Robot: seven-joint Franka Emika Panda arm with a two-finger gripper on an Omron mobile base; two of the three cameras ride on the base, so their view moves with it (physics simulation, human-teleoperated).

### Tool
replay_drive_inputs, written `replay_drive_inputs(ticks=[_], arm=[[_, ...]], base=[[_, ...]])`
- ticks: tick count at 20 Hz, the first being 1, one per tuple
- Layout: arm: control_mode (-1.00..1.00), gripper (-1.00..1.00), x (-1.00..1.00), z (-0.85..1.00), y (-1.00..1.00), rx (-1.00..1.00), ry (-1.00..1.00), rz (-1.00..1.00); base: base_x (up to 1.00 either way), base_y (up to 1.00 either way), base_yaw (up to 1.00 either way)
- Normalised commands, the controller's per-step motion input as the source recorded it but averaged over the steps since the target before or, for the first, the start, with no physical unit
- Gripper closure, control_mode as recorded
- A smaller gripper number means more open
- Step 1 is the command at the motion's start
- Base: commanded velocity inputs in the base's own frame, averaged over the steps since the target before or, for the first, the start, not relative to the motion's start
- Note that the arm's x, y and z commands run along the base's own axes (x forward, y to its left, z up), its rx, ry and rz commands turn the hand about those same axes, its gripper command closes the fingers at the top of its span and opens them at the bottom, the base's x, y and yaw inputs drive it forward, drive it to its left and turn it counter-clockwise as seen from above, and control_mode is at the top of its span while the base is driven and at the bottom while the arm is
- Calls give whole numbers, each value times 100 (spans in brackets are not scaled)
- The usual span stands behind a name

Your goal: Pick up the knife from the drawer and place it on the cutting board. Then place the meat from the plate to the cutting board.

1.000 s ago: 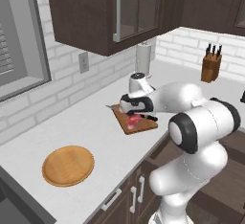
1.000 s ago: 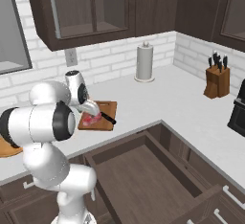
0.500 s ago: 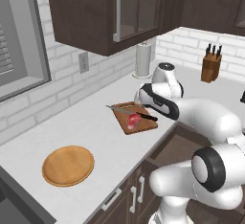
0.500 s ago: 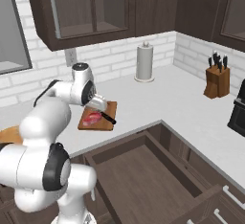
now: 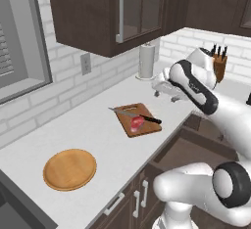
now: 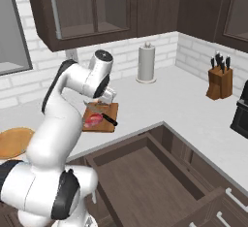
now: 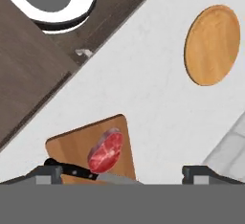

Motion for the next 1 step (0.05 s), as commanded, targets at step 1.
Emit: replay_drive_inputs(ticks=[1], arm=[[-100,-100,-49,52,-41,19,-7,13]], base=[[0,0,0]])
